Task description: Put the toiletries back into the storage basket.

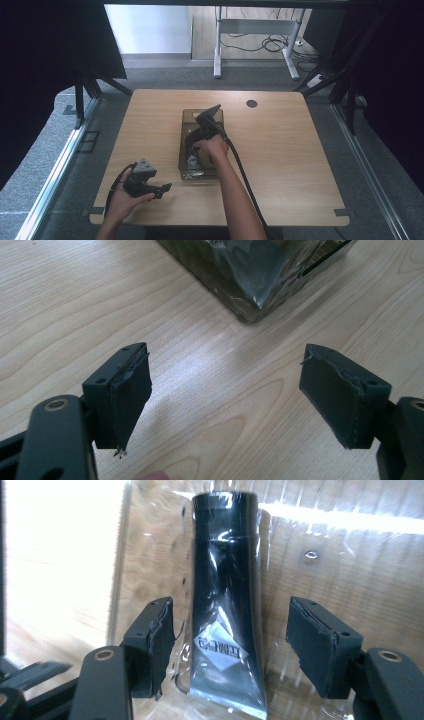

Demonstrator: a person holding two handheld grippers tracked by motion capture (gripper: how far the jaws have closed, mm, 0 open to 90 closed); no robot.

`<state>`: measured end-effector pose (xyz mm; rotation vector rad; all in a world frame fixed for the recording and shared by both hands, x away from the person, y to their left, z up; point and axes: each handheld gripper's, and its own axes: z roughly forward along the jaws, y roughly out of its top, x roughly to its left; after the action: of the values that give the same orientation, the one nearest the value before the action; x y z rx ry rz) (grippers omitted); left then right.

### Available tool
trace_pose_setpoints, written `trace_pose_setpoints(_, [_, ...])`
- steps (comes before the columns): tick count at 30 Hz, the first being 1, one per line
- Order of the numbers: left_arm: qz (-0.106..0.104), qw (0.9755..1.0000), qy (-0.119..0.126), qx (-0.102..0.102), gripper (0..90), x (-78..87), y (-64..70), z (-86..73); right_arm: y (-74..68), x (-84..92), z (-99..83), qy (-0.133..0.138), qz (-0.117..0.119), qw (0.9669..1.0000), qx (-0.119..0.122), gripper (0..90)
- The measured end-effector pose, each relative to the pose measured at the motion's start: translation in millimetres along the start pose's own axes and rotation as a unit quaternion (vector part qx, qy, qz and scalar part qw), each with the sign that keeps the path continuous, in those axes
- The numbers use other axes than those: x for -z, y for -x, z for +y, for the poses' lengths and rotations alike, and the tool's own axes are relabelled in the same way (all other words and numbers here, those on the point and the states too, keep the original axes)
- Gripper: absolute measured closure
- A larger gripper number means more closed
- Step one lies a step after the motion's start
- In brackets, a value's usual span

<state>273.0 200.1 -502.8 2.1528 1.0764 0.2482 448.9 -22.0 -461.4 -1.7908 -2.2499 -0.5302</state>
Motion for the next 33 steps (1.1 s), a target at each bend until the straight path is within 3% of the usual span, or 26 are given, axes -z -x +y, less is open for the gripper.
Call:
trace_pose_setpoints(4, [0.003, 1.0000, -0.002, -0.005, 21.2, 1.2, -1.2, -0.2, 2.6, 16.9, -3.1, 0.022, 0.009, 0.9993, 0.030, 35.7])
trace_pose_setpoints(6, [0.004, 1.0000, 0.002, -0.001, 21.2, 1.3, -1.1, -0.3, 3.0, 25.0, -5.8, 0.033, 0.014, 0.9976, 0.060, 35.6])
trace_pose_setpoints(8, [0.006, 1.0000, 0.001, 0.000, 21.2, 1.5, -1.6, -0.5, 3.7, 32.3, -9.3, 0.039, 0.025, 0.9949, 0.089, 35.5])
trace_pose_setpoints(12, [0.009, 0.9999, -0.005, -0.006, 21.2, 0.9, -2.1, -0.7, 6.4, 42.4, -18.5, 0.064, 0.024, 0.9866, 0.148, 35.2])
trace_pose_setpoints(15, [0.009, 0.9999, -0.006, -0.007, 21.2, -0.4, -1.2, -0.8, 11.7, 48.6, -26.4, 0.074, 0.027, 0.9814, 0.175, 35.2])
trace_pose_setpoints(22, [0.016, 0.9998, -0.008, -0.008, 21.2, -0.3, -0.3, -0.9, 32.7, 63.9, -46.7, 0.112, 0.037, 0.9709, 0.208, 37.9])
trace_pose_setpoints(25, [0.018, 0.9998, -0.007, -0.005, 21.2, -0.1, -0.8, -1.1, 43.9, 69.4, -57.9, 0.129, 0.037, 0.9650, 0.225, 38.9])
trace_pose_setpoints(30, [0.021, 0.9997, -0.010, -0.004, 21.2, -1.4, -1.2, -1.8, 67.0, 77.5, -76.8, 0.156, 0.038, 0.9597, 0.230, 40.8])
trace_pose_setpoints(33, [0.024, 0.9997, -0.011, -0.004, 21.2, -1.8, -0.9, -1.8, 83.1, 80.4, -88.2, 0.171, 0.042, 0.9587, 0.224, 40.8])
